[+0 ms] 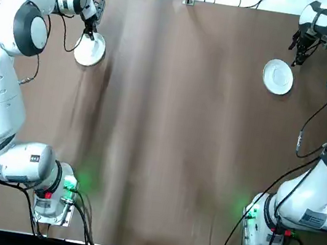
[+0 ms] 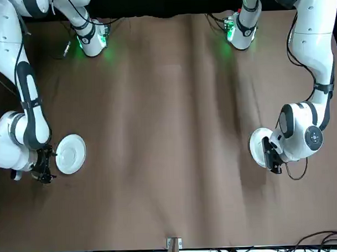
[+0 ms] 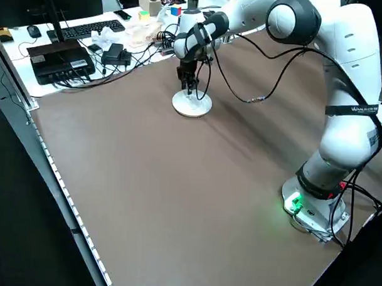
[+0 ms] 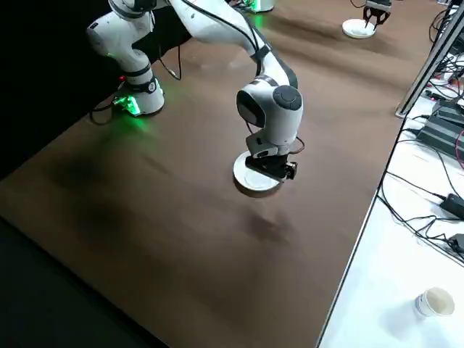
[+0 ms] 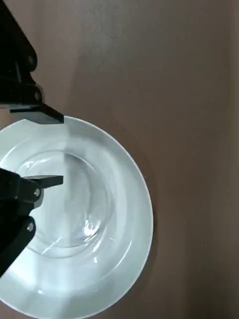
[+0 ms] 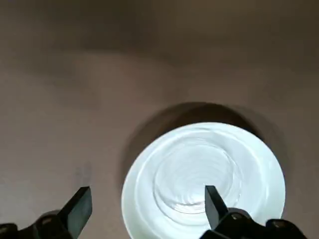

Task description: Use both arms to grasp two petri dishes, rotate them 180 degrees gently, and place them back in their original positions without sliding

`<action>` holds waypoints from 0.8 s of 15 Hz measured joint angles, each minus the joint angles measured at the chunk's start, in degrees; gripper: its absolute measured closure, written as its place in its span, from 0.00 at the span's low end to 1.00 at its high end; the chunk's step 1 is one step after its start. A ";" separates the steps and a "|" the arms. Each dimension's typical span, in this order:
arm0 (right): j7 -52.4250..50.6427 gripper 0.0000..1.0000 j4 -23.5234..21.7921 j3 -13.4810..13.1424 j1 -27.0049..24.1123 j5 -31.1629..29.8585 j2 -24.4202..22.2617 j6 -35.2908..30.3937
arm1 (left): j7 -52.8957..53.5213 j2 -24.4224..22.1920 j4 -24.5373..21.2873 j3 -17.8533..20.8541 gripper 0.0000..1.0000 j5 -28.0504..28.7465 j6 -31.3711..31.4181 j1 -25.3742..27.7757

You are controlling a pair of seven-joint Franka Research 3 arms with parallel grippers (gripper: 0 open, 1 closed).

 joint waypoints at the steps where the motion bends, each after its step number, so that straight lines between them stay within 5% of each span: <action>1: 0.97 0.00 -0.39 0.04 0.10 0.01 0.12 0.01 | 0.08 0.11 -0.07 0.00 0.54 0.03 0.06 0.00; 8: 8.59 0.03 -3.12 0.18 1.19 0.02 0.36 -0.03 | 0.65 0.76 -1.79 0.03 0.56 0.43 2.62 0.26; 11: 9.83 0.33 -3.43 0.23 1.61 0.02 0.36 -0.08 | 0.76 0.76 -2.17 0.03 0.56 0.52 2.82 0.45; 12: 10.04 0.33 -3.43 0.26 1.65 0.02 0.36 -0.06 | 0.87 0.76 -2.30 0.03 0.57 0.53 3.00 0.52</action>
